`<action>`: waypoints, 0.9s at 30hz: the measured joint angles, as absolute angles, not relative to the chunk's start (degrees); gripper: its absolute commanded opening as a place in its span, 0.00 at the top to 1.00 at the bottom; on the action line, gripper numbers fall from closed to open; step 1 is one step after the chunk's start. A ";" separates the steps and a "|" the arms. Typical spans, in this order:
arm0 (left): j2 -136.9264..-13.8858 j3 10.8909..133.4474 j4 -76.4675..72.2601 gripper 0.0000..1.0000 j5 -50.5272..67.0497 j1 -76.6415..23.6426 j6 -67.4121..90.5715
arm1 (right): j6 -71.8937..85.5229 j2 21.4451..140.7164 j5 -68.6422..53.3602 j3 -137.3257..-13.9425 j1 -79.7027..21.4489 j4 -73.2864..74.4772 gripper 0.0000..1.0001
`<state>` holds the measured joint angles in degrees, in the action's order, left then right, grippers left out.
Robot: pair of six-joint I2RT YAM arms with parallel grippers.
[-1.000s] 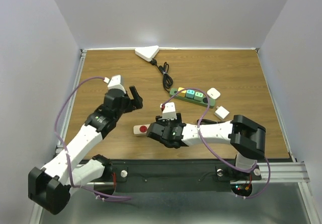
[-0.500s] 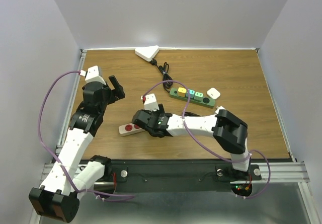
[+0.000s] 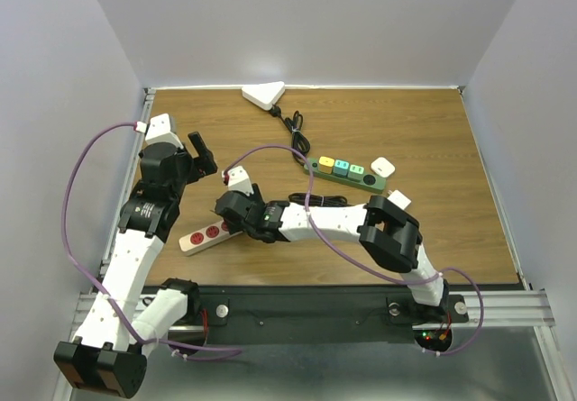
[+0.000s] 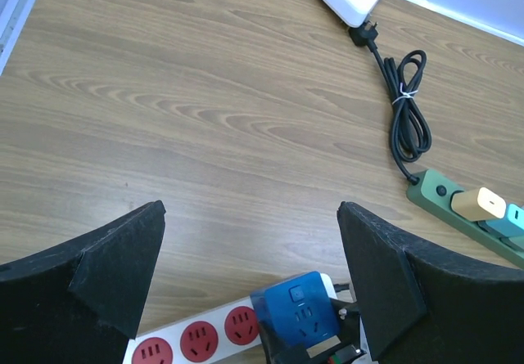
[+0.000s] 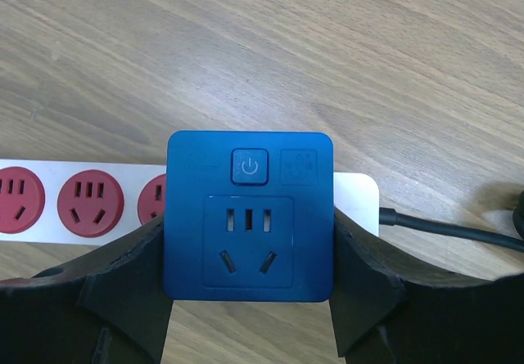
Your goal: Insert the plug
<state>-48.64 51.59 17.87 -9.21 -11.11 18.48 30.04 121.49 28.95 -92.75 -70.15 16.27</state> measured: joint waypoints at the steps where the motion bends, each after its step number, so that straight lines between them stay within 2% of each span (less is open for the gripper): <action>1: -48.64 51.62 17.89 0.01 -9.21 -11.11 18.41 | 29.98 121.40 28.93 -92.55 -70.13 16.10 0.87; 3: -48.66 51.64 17.89 0.01 -9.17 -11.00 18.13 | 29.56 120.03 28.27 -90.54 -70.15 15.42 0.63; 7: -48.69 51.70 17.93 0.01 -9.02 -10.74 17.85 | 29.08 117.64 27.57 -87.74 -70.17 15.40 0.47; 8: -48.71 51.70 17.93 0.01 -9.02 -10.74 17.80 | 28.73 116.68 27.57 -86.98 -70.17 15.81 0.38; 10: -48.90 51.75 17.96 0.01 -8.99 -10.74 17.78 | 28.49 114.91 26.96 -85.86 -70.26 16.64 0.29; 11: -49.04 51.77 17.93 0.01 -8.93 -10.74 17.72 | 28.21 114.04 26.96 -85.47 -70.43 17.15 0.17; 14: -49.45 51.77 17.93 0.01 -8.69 -10.70 17.56 | 27.31 111.22 27.40 -85.34 -70.59 17.61 0.05; 23: -50.83 51.79 17.93 0.01 -8.62 -10.39 15.84 | 25.23 102.65 29.02 -85.08 -70.30 15.77 0.01; 27: -50.85 51.79 17.80 0.02 -7.57 -10.39 14.74 | 25.61 98.61 29.78 -79.42 -68.82 14.90 0.01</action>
